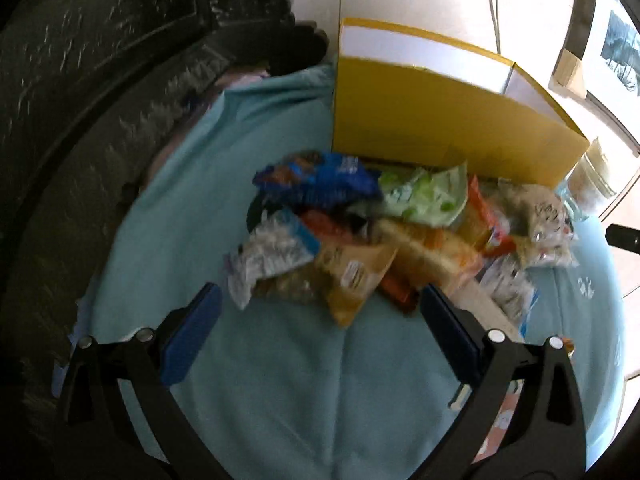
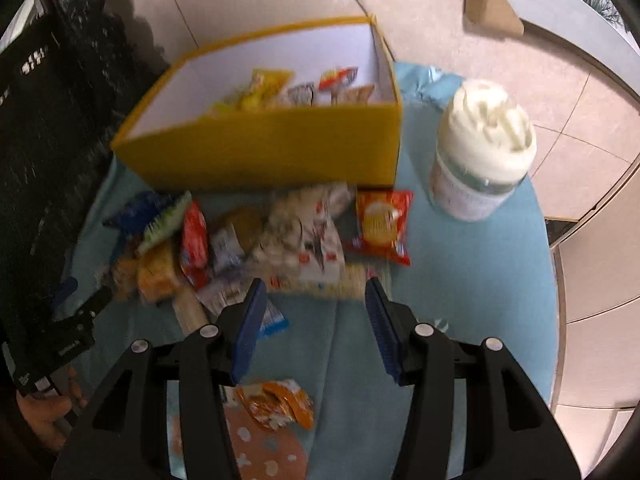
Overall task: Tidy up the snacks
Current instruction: 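Carry both packets into the yellow box and open both tools, then grasp the brown paper pastry bag with the left tool while the right grasps the white cartoon bag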
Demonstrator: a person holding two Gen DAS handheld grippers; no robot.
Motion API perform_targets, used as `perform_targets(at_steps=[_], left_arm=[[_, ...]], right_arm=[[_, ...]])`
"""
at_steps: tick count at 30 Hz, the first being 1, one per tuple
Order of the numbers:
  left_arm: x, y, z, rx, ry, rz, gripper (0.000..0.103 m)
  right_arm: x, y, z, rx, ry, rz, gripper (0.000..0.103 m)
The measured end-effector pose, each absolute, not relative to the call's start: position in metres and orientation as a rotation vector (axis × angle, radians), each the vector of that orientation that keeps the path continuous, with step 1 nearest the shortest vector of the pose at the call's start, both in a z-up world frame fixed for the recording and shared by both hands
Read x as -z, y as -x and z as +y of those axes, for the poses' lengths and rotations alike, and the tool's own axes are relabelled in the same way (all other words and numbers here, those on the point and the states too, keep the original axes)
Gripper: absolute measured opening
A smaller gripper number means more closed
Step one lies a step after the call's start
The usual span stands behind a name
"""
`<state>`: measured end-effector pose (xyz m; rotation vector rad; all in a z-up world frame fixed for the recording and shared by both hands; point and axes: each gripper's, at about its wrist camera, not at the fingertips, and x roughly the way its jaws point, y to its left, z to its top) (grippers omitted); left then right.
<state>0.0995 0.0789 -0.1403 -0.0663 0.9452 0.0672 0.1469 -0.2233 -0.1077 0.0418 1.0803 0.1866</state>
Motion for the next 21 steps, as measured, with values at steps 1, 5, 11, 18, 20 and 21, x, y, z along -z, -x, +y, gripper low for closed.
perform_targets(at_steps=[1,5,11,18,20,21], left_arm=[[0.144,-0.098,0.08,-0.065,0.07,0.944,0.1],[0.155,-0.1,0.084,-0.056,0.087,0.964,0.1],[0.171,-0.113,0.078,-0.032,0.097,0.98,0.1],[0.191,-0.126,0.075,-0.009,0.092,0.981,0.084],[0.191,-0.127,0.076,-0.004,0.103,0.958,0.071],[0.19,-0.128,0.078,-0.004,0.105,0.944,0.065]], right_arm=[[0.111,-0.146,-0.223,-0.185,-0.034,1.085,0.052],[0.119,-0.148,-0.224,-0.171,-0.013,1.093,0.052],[0.128,-0.167,-0.222,-0.154,0.002,1.107,0.052],[0.146,-0.196,-0.207,-0.157,0.022,1.133,0.052],[0.15,-0.204,-0.199,-0.163,0.033,1.142,0.054],[0.153,-0.208,-0.195,-0.166,0.039,1.146,0.06]])
